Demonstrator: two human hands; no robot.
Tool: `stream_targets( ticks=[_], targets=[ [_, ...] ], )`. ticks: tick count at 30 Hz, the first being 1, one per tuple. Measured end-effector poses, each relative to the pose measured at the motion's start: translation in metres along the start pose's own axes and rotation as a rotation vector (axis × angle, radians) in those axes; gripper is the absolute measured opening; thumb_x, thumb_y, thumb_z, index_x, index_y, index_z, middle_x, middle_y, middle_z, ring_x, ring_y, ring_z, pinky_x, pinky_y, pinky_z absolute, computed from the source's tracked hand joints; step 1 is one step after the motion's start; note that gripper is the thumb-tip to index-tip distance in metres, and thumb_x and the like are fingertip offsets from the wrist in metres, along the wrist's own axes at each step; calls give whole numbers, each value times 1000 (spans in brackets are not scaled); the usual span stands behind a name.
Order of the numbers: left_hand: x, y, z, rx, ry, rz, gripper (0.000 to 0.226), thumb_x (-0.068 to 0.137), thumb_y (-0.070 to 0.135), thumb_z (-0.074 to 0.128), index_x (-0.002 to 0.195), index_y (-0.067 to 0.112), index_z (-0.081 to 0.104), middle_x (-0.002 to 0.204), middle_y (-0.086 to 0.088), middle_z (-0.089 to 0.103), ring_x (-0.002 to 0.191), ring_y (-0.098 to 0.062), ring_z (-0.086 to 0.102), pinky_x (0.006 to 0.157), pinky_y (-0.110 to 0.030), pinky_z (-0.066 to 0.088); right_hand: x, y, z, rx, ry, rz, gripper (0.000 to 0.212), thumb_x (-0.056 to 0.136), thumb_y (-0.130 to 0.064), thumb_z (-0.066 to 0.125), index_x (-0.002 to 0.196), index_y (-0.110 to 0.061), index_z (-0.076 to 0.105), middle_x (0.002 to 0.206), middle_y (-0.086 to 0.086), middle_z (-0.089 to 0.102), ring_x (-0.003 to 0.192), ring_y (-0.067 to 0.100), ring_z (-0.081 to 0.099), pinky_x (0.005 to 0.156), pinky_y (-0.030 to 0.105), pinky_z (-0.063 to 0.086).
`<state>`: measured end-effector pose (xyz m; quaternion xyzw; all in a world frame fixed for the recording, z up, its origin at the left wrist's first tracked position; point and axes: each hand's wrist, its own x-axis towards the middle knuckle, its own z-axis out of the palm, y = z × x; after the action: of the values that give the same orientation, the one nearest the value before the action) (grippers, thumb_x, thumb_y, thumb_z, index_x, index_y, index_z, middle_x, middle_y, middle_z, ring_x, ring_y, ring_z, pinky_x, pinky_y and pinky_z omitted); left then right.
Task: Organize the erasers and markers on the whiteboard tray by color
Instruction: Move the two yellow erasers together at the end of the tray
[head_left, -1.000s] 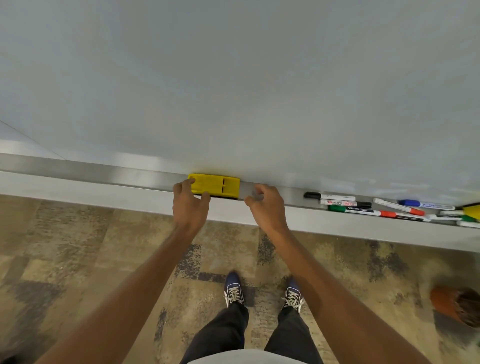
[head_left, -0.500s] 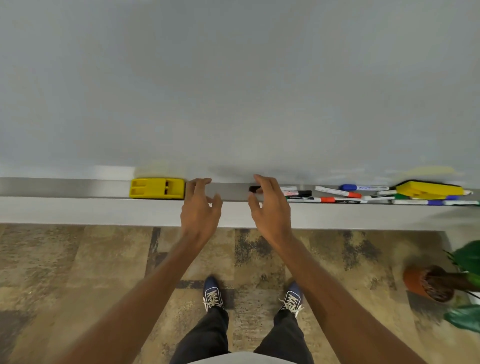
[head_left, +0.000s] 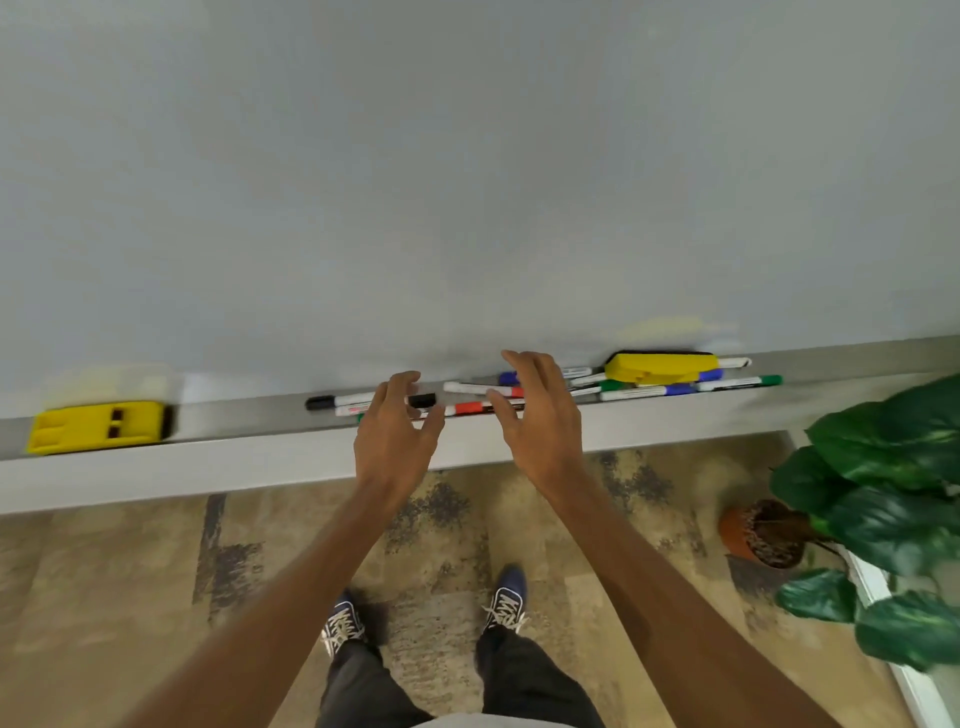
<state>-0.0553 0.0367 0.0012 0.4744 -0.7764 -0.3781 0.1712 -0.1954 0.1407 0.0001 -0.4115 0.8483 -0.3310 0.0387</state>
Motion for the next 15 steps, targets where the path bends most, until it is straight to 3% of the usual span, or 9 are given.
stream_targets(
  ticks=[8, 13, 15],
  targets=[
    [7, 81, 89, 12, -92, 142, 52, 91, 34, 71, 137, 15, 53, 126, -7, 65, 108, -26, 65, 93, -51, 54, 19, 93, -65, -9, 111, 101, 38, 88, -27, 72, 123, -15, 64, 126, 8, 56, 115, 24, 55, 85, 42, 55],
    [14, 117, 135, 113, -186, 248, 56, 94, 32, 67, 143, 15, 46, 138, -9, 59, 122, -33, 57, 102, -50, 46, 29, 142, -91, -24, 159, 203, 36, 89, -25, 71, 122, -11, 63, 126, 11, 54, 117, 29, 52, 89, 43, 51],
    [15, 128, 149, 205, -196, 286, 54, 95, 31, 66, 143, 16, 46, 137, -11, 61, 117, -37, 58, 98, -47, 46, 31, 158, -99, -20, 151, 254, 37, 90, -25, 69, 124, -11, 62, 130, 11, 51, 120, 29, 50, 94, 43, 50]
  ],
)
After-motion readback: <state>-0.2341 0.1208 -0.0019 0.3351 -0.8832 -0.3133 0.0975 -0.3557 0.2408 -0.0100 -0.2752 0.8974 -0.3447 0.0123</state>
